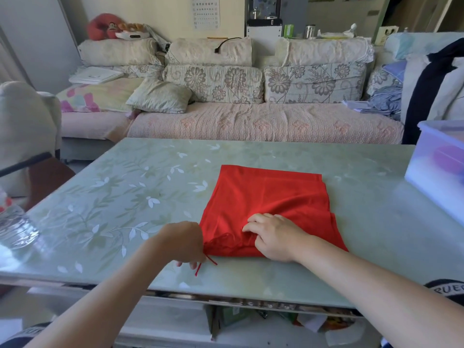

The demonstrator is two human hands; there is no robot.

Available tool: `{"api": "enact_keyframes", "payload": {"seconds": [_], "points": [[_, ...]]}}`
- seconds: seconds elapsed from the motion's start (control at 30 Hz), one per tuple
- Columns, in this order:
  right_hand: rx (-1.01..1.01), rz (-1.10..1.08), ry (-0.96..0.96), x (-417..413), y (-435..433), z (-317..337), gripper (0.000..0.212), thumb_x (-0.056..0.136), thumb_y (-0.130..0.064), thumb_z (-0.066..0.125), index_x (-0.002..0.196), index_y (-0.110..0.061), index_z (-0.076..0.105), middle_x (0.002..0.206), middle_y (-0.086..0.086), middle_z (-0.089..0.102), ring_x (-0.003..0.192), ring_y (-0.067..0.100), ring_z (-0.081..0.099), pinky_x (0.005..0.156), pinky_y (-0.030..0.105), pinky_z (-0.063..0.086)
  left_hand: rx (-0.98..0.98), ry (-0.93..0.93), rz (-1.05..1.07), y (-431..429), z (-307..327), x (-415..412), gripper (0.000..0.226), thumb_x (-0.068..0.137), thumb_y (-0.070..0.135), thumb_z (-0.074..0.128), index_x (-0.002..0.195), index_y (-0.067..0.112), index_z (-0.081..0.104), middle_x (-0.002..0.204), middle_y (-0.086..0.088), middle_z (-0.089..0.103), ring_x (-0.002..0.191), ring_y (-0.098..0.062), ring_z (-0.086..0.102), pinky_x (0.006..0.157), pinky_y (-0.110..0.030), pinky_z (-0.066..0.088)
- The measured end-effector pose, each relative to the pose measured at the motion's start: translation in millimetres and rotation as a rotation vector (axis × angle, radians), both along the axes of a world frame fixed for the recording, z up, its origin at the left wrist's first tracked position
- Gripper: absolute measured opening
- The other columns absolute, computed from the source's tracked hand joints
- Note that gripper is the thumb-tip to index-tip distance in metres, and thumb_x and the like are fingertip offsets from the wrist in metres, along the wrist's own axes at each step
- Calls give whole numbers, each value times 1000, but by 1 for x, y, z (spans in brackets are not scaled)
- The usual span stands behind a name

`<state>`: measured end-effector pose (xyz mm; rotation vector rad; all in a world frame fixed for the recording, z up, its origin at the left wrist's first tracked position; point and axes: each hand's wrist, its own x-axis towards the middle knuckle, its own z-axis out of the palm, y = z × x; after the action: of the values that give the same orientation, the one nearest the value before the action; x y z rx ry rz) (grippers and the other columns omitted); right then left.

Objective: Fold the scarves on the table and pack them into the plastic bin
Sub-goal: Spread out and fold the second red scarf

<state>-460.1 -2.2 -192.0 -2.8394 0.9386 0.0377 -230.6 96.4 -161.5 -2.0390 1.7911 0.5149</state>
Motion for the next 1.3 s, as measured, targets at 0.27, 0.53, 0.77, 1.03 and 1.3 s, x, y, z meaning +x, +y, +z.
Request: {"api": "enact_keyframes", "payload": {"seconds": [0.27, 0.53, 0.77, 1.03, 1.3], "points": [[4, 7, -67, -2, -6, -5, 42, 95, -44, 53, 135, -32, 54, 140, -12, 49, 129, 13, 46, 109, 33, 36, -345, 540, 137, -8, 16, 2, 17, 84, 20, 57, 72, 13, 68, 70, 11, 73, 61, -14, 70, 60, -24, 51], [161, -61, -198, -29, -13, 1, 76, 82, -38, 71, 149, -39, 34, 162, -9, 23, 145, 5, 28, 116, 17, 21, -515, 629, 15, -33, -22, -13, 8, 84, 26, 73, 79, 27, 68, 79, 9, 68, 69, 6, 57, 69, -15, 41], [17, -90, 107, -83, -19, 6, 65, 73, -18, 61, 133, -35, 43, 149, -8, 30, 137, 15, 34, 109, 33, 33, -522, 462, -282, -25, -33, 4, 35, 69, 43, 75, 100, 27, 74, 100, 11, 61, 93, -6, 57, 86, -22, 46], [77, -187, -15, -130, -26, 14, 27, 83, -30, 61, 105, -32, 76, 121, -20, 63, 112, 3, 59, 95, 17, 41, -547, 436, -277, -25, -27, -13, 19, 78, 35, 73, 96, 29, 74, 89, 16, 60, 78, -2, 58, 70, -10, 42], [97, -234, -21, -134, -27, 13, 26, 97, -36, 56, 102, -19, 75, 111, -11, 65, 110, 11, 59, 102, 29, 41, -598, 265, -270, -32, -32, -7, 25, 77, 11, 63, 91, 26, 77, 94, 12, 66, 86, -6, 62, 71, -11, 42]]}}
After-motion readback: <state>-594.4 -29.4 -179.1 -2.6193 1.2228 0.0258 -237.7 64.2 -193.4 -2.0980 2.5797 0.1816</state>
